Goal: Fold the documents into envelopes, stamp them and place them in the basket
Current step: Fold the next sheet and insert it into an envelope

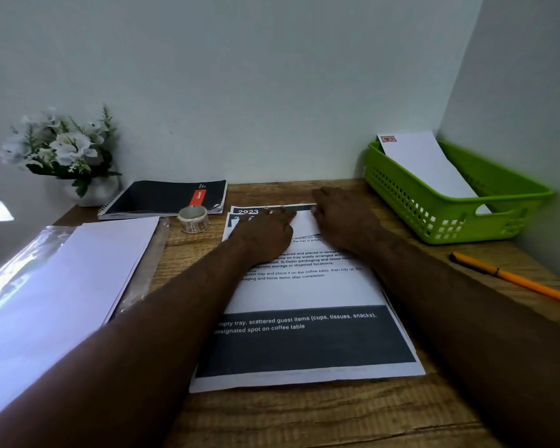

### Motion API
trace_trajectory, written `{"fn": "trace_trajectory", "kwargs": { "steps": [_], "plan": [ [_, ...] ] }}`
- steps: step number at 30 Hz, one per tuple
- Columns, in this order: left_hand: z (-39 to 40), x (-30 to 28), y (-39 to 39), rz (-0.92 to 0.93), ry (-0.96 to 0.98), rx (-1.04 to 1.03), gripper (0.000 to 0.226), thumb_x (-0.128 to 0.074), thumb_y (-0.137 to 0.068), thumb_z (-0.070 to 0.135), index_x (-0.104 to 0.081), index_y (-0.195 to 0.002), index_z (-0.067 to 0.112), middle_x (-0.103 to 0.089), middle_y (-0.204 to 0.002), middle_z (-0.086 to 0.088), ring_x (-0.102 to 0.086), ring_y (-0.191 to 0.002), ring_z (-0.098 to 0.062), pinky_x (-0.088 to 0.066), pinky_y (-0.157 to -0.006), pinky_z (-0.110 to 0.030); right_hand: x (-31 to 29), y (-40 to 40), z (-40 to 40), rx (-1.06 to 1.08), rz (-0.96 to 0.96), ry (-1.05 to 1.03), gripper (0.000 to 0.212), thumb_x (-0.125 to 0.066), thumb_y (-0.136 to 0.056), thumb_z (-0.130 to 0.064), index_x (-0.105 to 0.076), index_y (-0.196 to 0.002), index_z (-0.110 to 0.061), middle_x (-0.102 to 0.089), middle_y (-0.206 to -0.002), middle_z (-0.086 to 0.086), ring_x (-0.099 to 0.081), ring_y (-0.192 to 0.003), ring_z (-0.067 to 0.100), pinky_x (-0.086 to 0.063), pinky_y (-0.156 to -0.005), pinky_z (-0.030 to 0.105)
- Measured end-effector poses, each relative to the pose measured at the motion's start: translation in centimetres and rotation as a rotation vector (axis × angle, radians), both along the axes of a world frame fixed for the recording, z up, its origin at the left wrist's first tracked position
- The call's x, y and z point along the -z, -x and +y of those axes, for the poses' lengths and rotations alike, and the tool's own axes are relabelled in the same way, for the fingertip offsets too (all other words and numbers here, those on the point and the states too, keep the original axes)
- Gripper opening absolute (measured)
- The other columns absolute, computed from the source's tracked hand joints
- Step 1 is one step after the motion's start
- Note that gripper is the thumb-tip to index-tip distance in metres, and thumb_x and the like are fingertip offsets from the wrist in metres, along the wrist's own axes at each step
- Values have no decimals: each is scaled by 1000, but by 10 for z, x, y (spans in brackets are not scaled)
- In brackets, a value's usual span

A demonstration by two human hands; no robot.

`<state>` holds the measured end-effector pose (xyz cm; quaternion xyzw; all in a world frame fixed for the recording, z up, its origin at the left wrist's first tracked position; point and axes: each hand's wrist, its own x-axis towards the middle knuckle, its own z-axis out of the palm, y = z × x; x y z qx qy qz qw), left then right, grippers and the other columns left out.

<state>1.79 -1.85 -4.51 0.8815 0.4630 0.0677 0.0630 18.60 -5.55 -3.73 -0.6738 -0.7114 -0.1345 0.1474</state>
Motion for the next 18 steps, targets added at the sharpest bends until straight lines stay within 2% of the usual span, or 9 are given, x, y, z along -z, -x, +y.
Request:
{"fn": "trace_trajectory", "kwargs": {
  "steps": [2,5,7,10,14,18],
  "plan": [
    [-1,-1,-1,11,-8,-7,51,-25,-100,28,-22,-151,24,-22,-158,-1,-20,-145,-24,-20,-115,-51,4,10,5,-128,113,179,38,-36,-100,-28,-45,-132,-9,-48,-138,13,-45,-127,29,-33,-101,35],
    [-7,-5,-3,69,-1,-49,52,-22,-100,30,-20,-151,25,-20,-159,2,-15,-147,-24,-10,-116,-58,4,11,8,-121,79,360,47,-28,-102,-32,-32,-145,-13,-28,-155,9,-28,-141,26,-24,-114,39],
    [-10,-8,-4,159,-30,-99,52,-20,-100,32,-20,-151,24,-16,-160,3,-6,-148,-24,2,-114,-63,3,10,8,-106,70,372,49,-27,-102,-34,-29,-147,-14,-21,-158,7,-23,-143,25,-21,-116,40],
    [-17,-12,-2,268,-147,-174,53,-20,-98,33,-28,-149,21,-12,-161,-5,0,-148,-25,10,-109,-65,1,13,7,-88,59,391,51,-26,-103,-36,-25,-149,-15,-17,-159,6,-20,-144,25,-19,-116,41],
    [-23,-16,8,343,-286,-264,49,-28,-95,32,-45,-139,18,-7,-159,-17,6,-148,-30,16,-110,-62,0,12,5,-84,60,398,52,-24,-103,-37,-23,-150,-15,-14,-159,5,-17,-146,22,-16,-117,42],
    [-22,-16,19,458,-343,-357,50,-26,-98,38,-48,-139,20,-6,-157,-25,10,-146,-36,20,-110,-57,-1,13,2,-84,68,395,51,-24,-103,-36,-22,-150,-16,-13,-160,3,-14,-146,21,-12,-118,43]
  ]
}}
